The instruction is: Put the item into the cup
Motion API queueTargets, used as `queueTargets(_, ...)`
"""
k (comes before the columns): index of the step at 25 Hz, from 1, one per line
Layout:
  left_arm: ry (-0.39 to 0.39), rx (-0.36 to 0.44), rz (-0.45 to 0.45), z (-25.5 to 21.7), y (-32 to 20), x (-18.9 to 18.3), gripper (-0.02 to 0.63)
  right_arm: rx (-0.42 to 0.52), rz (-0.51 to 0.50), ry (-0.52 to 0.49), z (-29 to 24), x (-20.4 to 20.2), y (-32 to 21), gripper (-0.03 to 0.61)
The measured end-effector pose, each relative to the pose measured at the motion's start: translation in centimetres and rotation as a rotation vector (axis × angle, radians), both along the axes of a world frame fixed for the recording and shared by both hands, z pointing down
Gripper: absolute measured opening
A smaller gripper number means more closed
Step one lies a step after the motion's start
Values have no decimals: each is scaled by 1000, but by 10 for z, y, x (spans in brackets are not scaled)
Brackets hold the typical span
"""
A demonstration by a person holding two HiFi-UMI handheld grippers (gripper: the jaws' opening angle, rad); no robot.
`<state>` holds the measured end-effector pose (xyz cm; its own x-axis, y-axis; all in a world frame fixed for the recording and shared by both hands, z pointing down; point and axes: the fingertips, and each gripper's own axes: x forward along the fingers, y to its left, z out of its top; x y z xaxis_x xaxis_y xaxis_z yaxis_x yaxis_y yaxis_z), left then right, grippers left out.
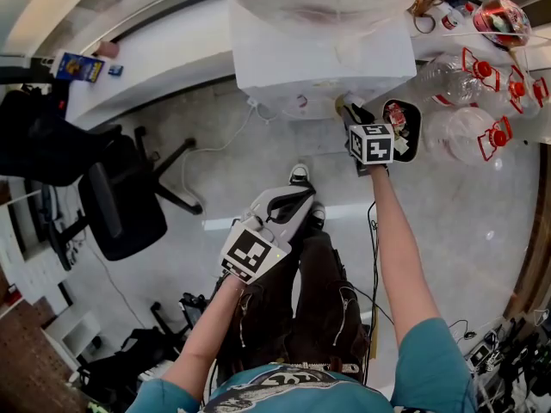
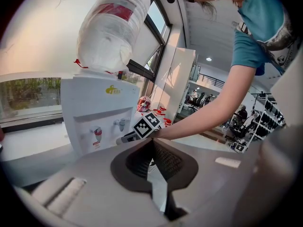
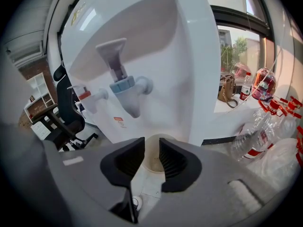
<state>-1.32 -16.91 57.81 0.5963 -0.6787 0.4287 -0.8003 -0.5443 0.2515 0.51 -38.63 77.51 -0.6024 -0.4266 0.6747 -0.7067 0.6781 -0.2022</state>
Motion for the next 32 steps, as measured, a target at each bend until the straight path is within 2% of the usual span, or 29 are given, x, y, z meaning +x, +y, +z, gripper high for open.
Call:
queueTargets(12,-2,23,22,-13,-5,4,3,-8,14,-48,-31,15,23,92)
queueTargets(25,-36,49,38,-47,-4,14,3,-31,60,-245,-125,30,86,81)
queueTargets(32,-45,33,5,-57,4,9,3,-4,30,-332,-185,30,114,78)
